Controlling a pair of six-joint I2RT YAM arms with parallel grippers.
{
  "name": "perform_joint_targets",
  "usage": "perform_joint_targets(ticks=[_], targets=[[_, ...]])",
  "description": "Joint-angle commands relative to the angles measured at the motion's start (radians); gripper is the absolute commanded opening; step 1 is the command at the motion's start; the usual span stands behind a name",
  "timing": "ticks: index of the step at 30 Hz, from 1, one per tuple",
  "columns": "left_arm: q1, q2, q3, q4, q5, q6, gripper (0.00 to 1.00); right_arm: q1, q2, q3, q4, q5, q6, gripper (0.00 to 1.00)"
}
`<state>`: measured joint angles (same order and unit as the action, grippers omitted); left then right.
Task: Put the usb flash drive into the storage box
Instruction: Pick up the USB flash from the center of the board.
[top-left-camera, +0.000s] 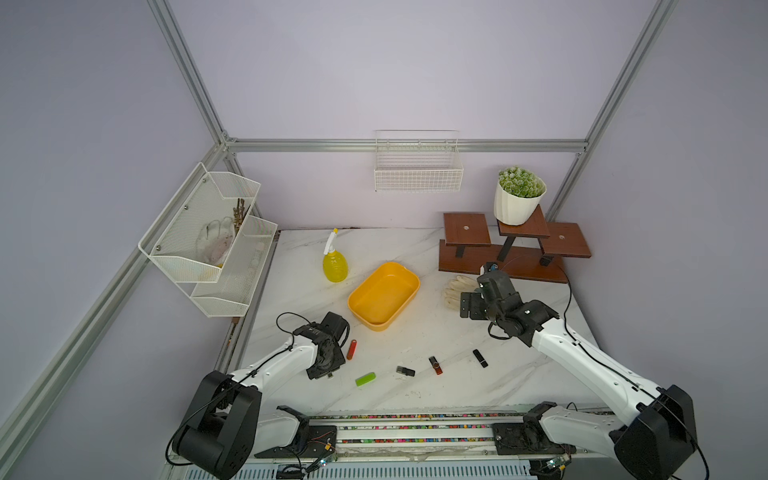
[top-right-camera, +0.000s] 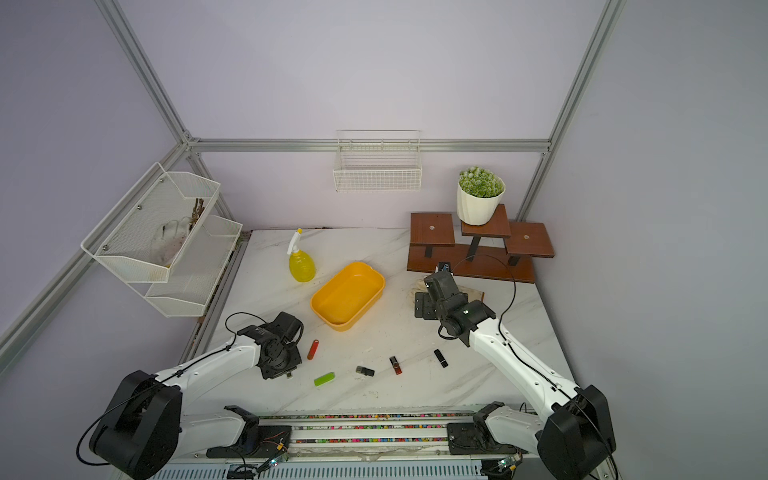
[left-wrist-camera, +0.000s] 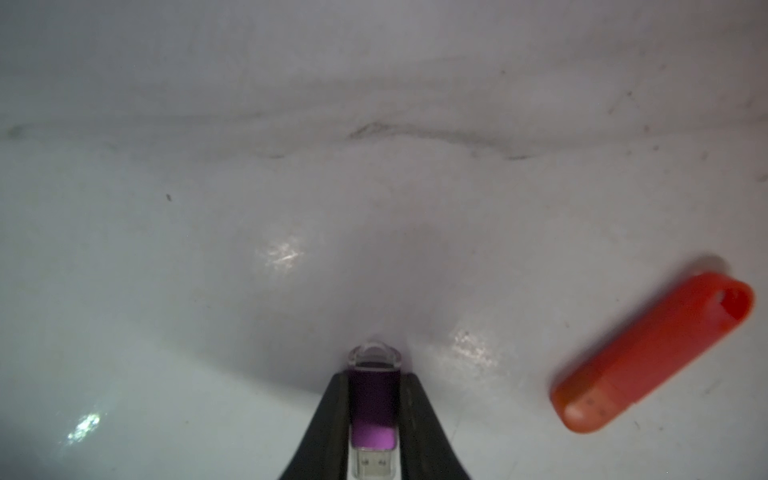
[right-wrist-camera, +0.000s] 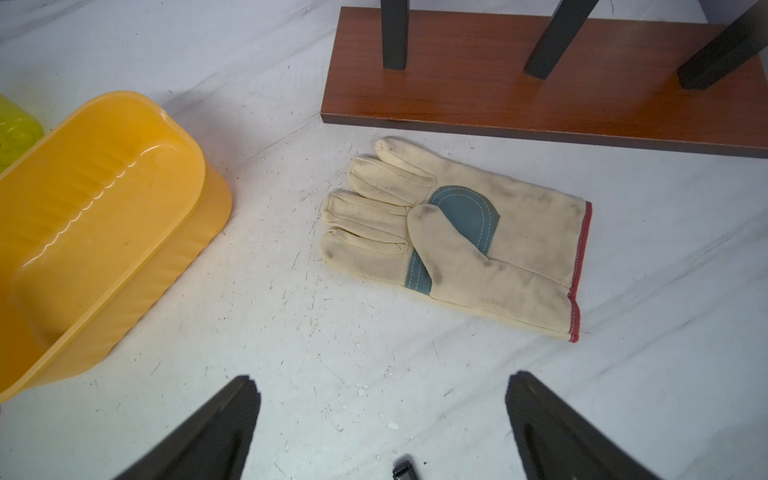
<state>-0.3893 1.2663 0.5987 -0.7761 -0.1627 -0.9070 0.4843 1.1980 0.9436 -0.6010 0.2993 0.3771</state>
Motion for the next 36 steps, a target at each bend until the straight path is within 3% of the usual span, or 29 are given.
perform_joint_targets(ticks=[1,6,13,22,27,36], targets=[[-0.002,0.019,0.009,-0.006,0.004,0.025,0.15,0.004,0.005,-0.018,-0.045,-0.006,0.022,0.99],[0.0,0.03,0.016,0.007,0.014,0.04,0.0,0.006,0.005,-0.05,-0.048,-0.06,0.042,0.99],[0.003,0.028,0.114,-0.029,0.045,0.086,0.0,0.009,0.009,-0.123,-0.06,-0.166,0.139,0.99],[0.045,0.138,0.513,-0.165,0.056,0.244,0.0,0.014,0.018,-0.186,-0.072,-0.196,0.192,0.99],[0.06,0.285,0.706,-0.173,0.094,0.281,0.0,0.014,0.017,-0.216,-0.077,-0.194,0.213,0.99],[0.04,0.479,0.85,-0.104,0.184,0.257,0.0,0.013,0.035,-0.232,-0.059,-0.189,0.23,0.99]])
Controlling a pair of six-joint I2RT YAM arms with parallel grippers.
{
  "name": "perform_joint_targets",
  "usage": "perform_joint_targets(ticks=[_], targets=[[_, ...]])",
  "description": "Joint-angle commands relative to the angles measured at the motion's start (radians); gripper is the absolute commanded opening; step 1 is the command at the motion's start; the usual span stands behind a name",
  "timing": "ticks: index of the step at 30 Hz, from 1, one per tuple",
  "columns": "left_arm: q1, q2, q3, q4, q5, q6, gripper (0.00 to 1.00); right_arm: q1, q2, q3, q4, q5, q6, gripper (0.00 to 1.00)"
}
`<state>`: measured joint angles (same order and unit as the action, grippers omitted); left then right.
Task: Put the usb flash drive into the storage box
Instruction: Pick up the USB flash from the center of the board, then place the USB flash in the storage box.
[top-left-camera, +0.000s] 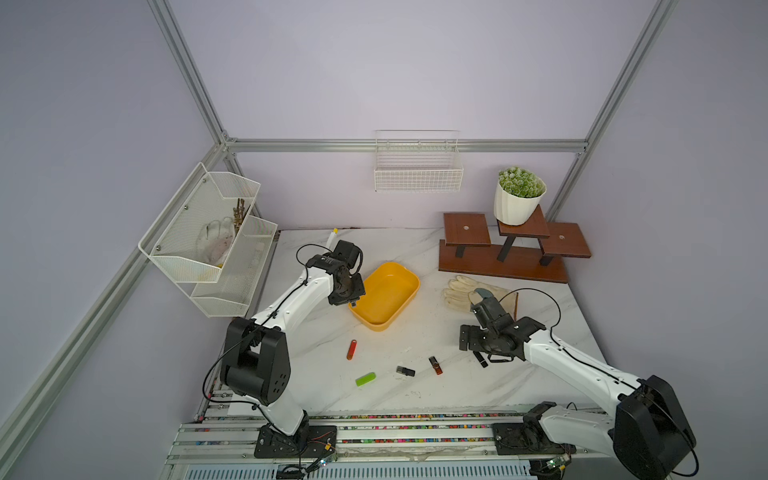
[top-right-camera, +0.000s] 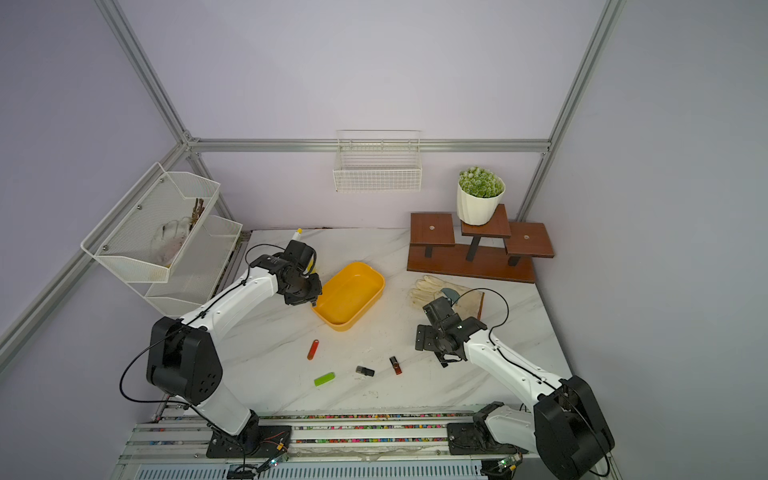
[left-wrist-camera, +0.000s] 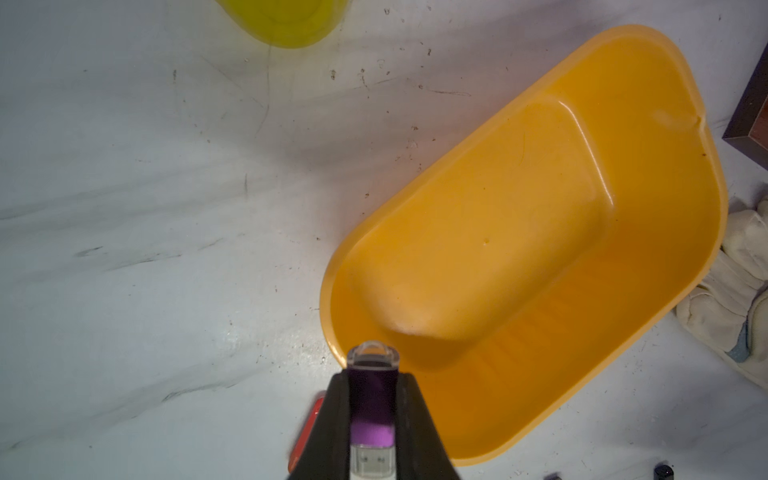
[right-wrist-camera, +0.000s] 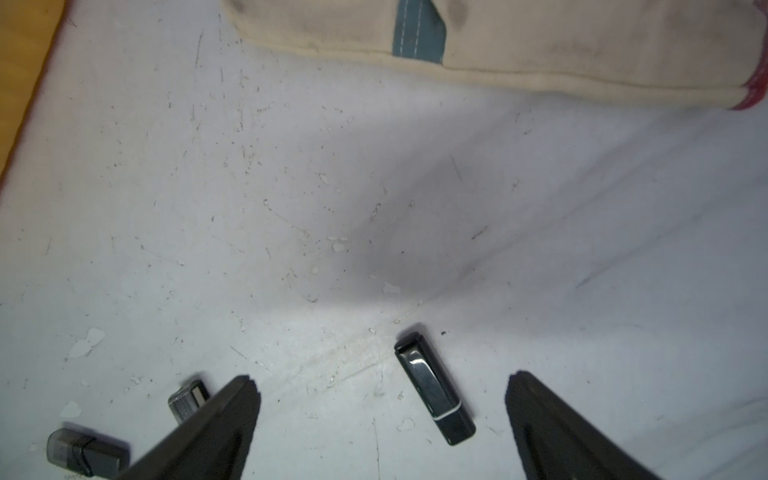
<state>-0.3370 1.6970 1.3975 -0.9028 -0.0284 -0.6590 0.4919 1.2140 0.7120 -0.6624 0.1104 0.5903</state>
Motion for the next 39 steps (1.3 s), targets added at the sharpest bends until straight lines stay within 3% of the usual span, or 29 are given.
perform_joint_targets(ticks=[1,11,21,39], targets=[[-0.018,0.068,0.062,0.027,0.051,0.005,0.0,0.006,0.026,0.006,0.001,0.001,0.017,0.99],[-0.055,0.23,0.14,0.074,0.068,-0.05,0.0,0.006,0.071,0.056,-0.016,0.016,0.015,0.99],[-0.109,0.253,0.048,0.112,-0.012,-0.131,0.0,0.007,0.09,0.045,-0.009,0.021,0.019,1.0],[-0.115,0.291,0.03,0.125,-0.044,-0.123,0.0,0.006,0.132,-0.008,0.017,0.01,0.041,1.0]])
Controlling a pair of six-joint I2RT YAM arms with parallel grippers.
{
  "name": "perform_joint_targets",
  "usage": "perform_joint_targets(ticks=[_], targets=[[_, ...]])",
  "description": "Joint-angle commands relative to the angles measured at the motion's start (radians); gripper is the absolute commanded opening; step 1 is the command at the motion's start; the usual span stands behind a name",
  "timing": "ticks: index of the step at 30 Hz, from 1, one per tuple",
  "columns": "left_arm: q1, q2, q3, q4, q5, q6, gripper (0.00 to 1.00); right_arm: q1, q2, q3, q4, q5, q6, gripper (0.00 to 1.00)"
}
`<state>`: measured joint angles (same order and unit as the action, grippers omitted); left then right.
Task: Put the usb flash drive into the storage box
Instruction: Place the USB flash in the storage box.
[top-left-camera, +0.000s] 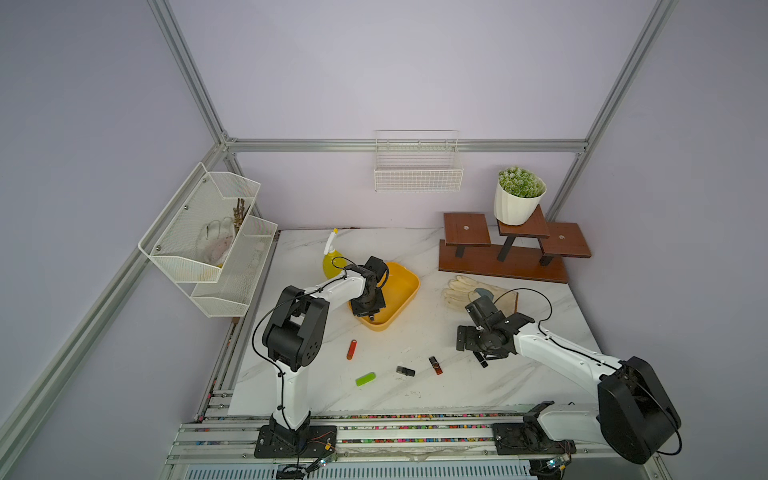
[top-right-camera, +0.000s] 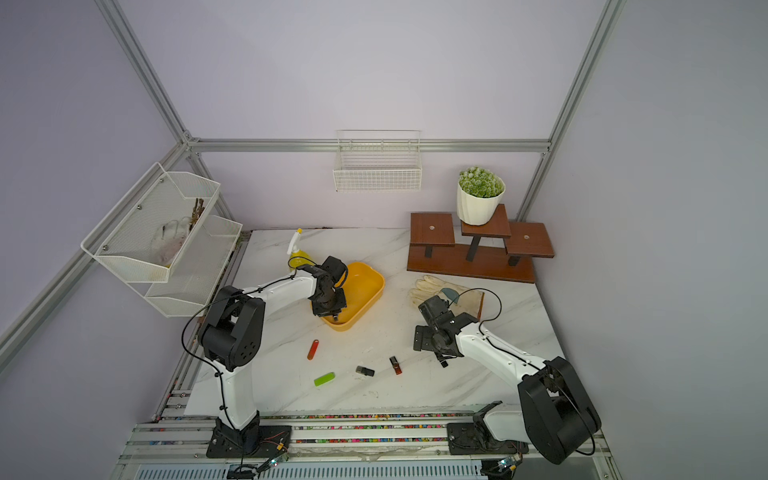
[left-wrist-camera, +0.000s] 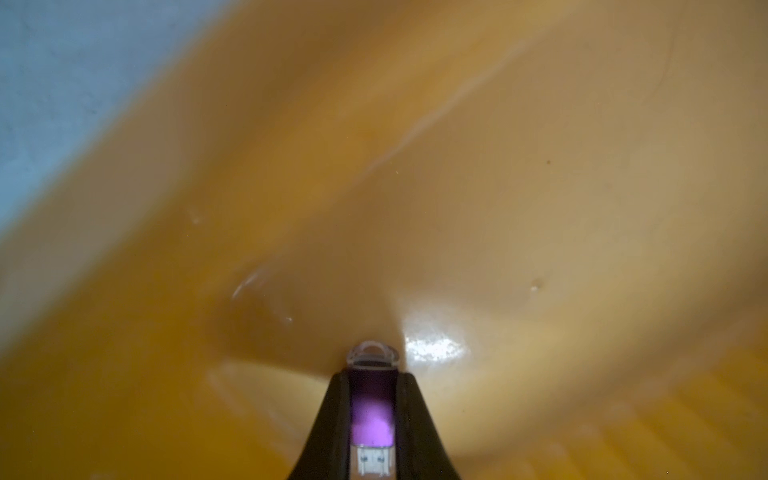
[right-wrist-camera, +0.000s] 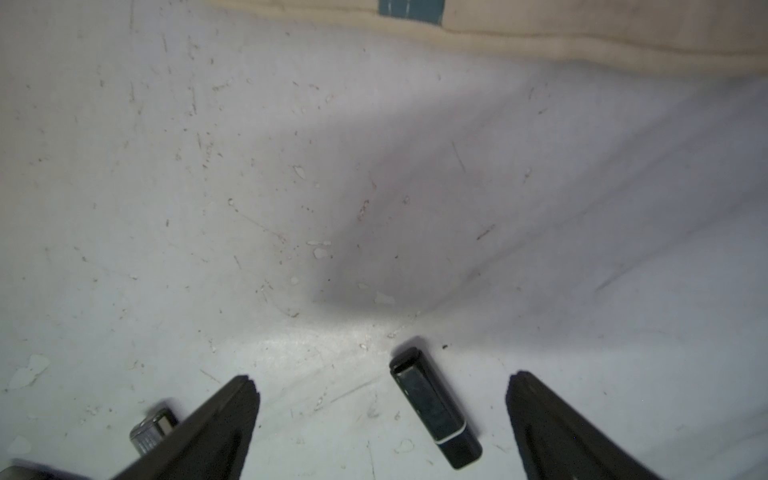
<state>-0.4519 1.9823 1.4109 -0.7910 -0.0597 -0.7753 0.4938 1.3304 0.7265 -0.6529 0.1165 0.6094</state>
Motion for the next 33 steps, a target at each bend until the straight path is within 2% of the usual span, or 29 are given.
perform_joint_targets(ticks=[1,6,11,16,25,33], targets=[[0.0,0.006,0.017,0.013,-0.01,-0.002,0.0,0.005,0.02,-0.025,0.01,-0.001,0.023,0.99],[0.0,-0.016,0.014,0.013,-0.016,0.006,0.01,0.005,0.02,-0.036,0.008,-0.015,0.029,0.99],[0.002,-0.031,0.008,0.013,-0.029,0.008,0.08,0.005,0.012,-0.053,0.012,-0.023,0.033,1.0],[0.002,-0.015,0.007,0.013,-0.021,0.007,0.11,0.005,0.006,-0.064,0.01,-0.021,0.033,1.0],[0.002,-0.038,0.027,0.018,-0.025,0.015,0.27,0.005,-0.018,-0.081,0.007,-0.021,0.032,1.0],[0.002,-0.044,0.083,0.004,-0.01,0.035,0.3,0.005,-0.047,-0.1,0.001,-0.02,0.037,0.99]])
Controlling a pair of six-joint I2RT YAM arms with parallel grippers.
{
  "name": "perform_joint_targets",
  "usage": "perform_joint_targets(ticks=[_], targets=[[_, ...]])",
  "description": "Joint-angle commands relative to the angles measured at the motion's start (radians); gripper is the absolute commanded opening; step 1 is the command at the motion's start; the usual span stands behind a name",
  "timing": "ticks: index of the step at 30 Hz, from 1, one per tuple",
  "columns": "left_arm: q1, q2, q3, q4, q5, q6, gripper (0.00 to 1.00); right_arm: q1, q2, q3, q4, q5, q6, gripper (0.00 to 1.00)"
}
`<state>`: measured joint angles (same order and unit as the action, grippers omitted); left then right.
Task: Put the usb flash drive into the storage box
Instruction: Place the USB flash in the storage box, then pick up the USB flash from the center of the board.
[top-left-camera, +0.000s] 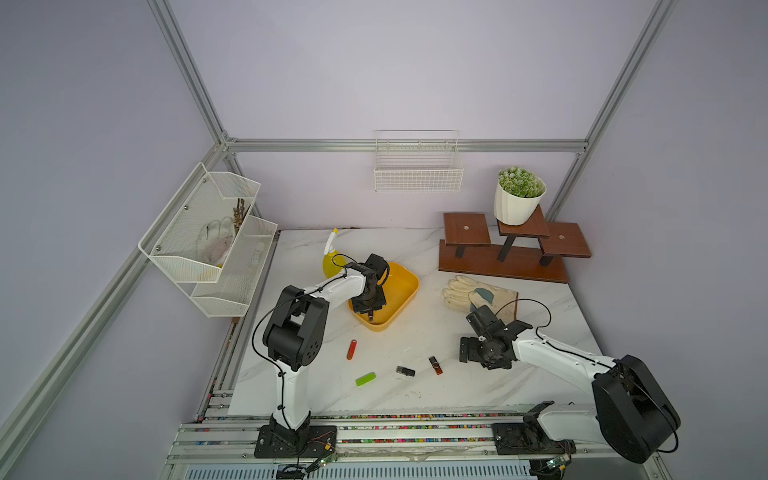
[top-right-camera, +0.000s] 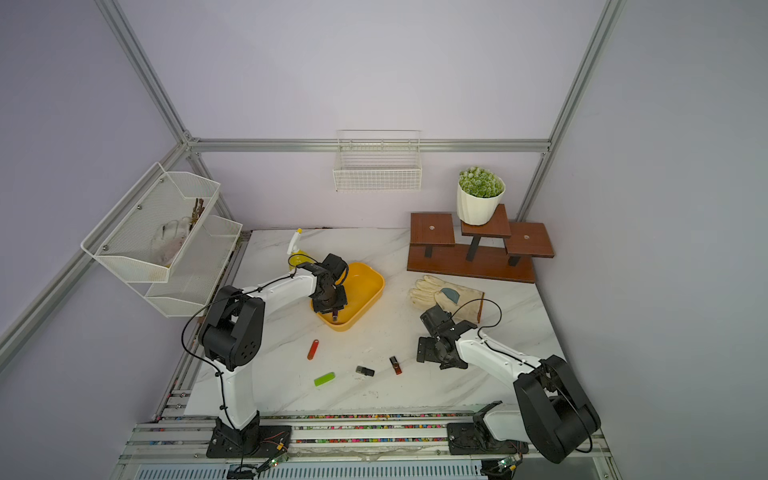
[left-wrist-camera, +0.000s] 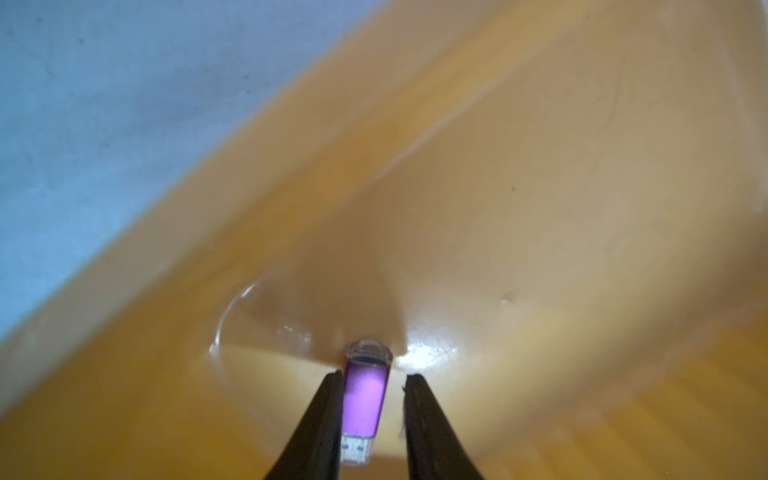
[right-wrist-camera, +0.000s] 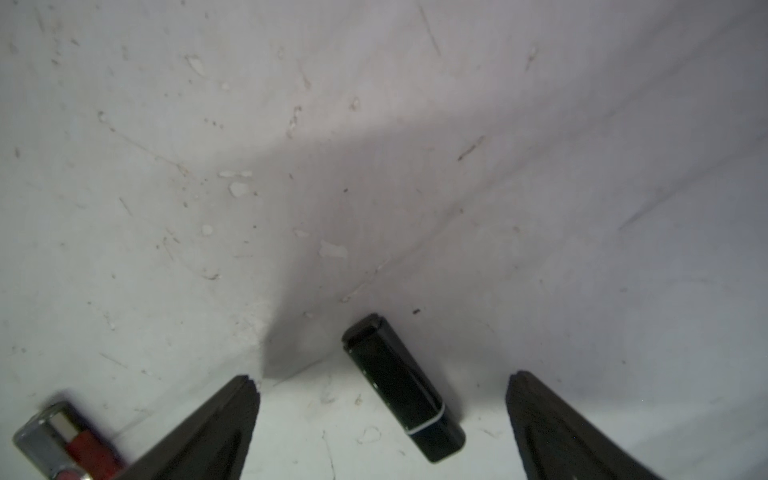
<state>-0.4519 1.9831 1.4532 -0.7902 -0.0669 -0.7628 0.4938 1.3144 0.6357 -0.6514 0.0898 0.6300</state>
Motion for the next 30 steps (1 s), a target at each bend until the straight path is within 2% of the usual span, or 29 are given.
perform_joint_targets(ticks=[1,5,12,23,24,30], targets=[[0.002,-0.049,0.053,0.004,0.0,0.025,0.31,0.004,-0.034,-0.011,0.002,0.003,0.019,0.99],[0.002,-0.051,0.13,-0.018,0.013,0.045,0.33,0.005,-0.023,-0.016,0.011,0.003,0.023,0.96],[0.008,-0.103,0.223,-0.092,-0.023,0.067,0.37,0.005,0.003,-0.011,0.023,-0.023,0.011,0.78],[0.085,-0.245,0.098,-0.117,-0.033,0.083,0.4,0.006,0.044,0.007,0.031,-0.061,-0.016,0.68],[0.092,-0.253,0.086,-0.12,-0.029,0.088,0.4,0.005,0.045,0.006,0.033,-0.072,-0.017,0.62],[0.104,-0.297,0.016,-0.125,-0.015,0.094,0.4,0.007,0.055,0.007,0.012,-0.067,-0.027,0.51]])
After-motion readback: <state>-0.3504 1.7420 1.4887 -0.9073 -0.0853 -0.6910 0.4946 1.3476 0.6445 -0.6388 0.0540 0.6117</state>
